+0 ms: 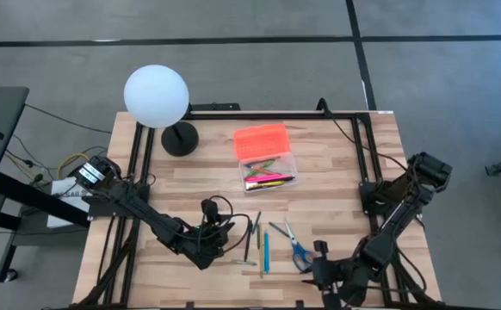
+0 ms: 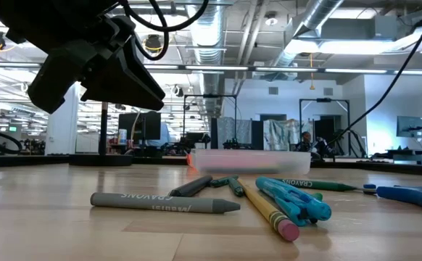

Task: Pick & place school supplies into a supply box
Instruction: Put the blue scissors into the orange supply box

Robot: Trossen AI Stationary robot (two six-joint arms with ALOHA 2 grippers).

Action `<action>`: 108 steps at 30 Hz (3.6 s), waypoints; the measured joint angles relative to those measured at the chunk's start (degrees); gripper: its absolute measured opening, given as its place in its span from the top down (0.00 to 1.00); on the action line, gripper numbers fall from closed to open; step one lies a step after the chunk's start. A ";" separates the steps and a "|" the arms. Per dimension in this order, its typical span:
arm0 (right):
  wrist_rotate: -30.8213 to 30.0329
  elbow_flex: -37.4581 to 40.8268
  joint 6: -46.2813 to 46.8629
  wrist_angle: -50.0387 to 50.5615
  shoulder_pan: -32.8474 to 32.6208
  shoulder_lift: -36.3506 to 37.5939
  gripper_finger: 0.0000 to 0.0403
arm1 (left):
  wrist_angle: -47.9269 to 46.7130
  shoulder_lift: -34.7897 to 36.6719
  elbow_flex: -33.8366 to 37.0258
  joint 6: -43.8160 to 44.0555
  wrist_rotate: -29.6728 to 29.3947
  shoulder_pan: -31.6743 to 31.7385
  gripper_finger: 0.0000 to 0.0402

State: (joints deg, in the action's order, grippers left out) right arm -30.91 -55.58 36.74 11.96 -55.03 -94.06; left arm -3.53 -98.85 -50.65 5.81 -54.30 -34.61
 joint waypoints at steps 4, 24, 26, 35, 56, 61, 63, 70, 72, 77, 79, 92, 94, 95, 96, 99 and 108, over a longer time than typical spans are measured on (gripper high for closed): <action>-0.39 -1.81 0.52 -1.08 1.65 0.04 0.77 | 0.02 0.00 0.00 0.02 0.07 0.00 0.71; 8.65 -2.77 27.83 14.68 4.24 -9.43 0.77 | -0.04 0.00 -0.02 0.02 1.57 0.00 0.71; 8.50 -3.85 27.83 14.55 4.22 -10.18 0.77 | 0.00 0.00 -0.02 0.04 1.57 0.00 0.71; 8.41 -6.40 30.92 21.37 4.89 -10.12 0.77 | 0.44 -0.01 -0.02 0.13 1.60 0.00 0.71; 14.04 -6.44 40.70 25.35 7.52 -10.23 0.64 | 0.46 -0.02 -0.02 0.43 3.03 0.00 0.70; 14.16 -6.44 40.82 25.04 7.52 -10.25 0.65 | 0.46 -0.02 -0.02 0.43 3.02 0.00 0.70; 14.16 -6.44 40.82 25.04 7.52 -10.25 0.65 | 0.45 -0.02 -0.02 0.43 3.02 0.00 0.71; 14.16 -6.44 40.79 24.86 7.50 -10.25 0.65 | 0.46 -0.01 -0.02 0.46 3.06 0.00 0.71; 14.16 -6.44 40.77 24.86 7.50 -10.27 0.65 | 0.46 -0.02 -0.02 0.46 3.06 0.00 0.71; 14.29 -6.44 39.67 23.71 7.50 -10.30 0.66 | 0.46 -0.02 -0.02 0.48 3.10 0.00 0.71; 14.31 -6.44 38.81 22.78 7.50 -10.30 0.67 | 0.45 -0.02 -0.02 0.74 3.11 0.00 0.71; 14.35 -5.96 38.26 22.26 7.50 -10.32 0.67 | 0.44 -0.02 -0.02 0.89 3.21 0.00 0.71; 14.34 -5.96 38.26 22.26 7.50 -10.32 0.67 | 0.44 -0.02 -0.02 0.89 3.21 0.00 0.71; 14.34 -5.96 38.26 22.14 7.50 -10.60 0.67 | 0.44 -0.02 -0.02 0.89 3.21 0.00 0.71; 14.36 -5.98 38.26 21.50 7.51 -11.22 0.67 | 0.44 -0.02 -0.02 0.89 3.21 0.00 0.71; 15.64 -5.97 37.90 21.23 7.52 -13.12 0.67 | 0.44 -0.01 -0.03 0.89 3.21 0.00 0.71; 17.02 -6.27 39.42 22.57 7.57 -14.88 0.68 | 0.44 -0.02 -0.04 1.07 4.44 -0.01 0.71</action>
State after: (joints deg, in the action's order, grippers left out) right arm -13.90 -61.84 76.16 34.53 -47.45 -108.93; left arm -3.09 -98.87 -50.70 6.87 -49.87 -34.62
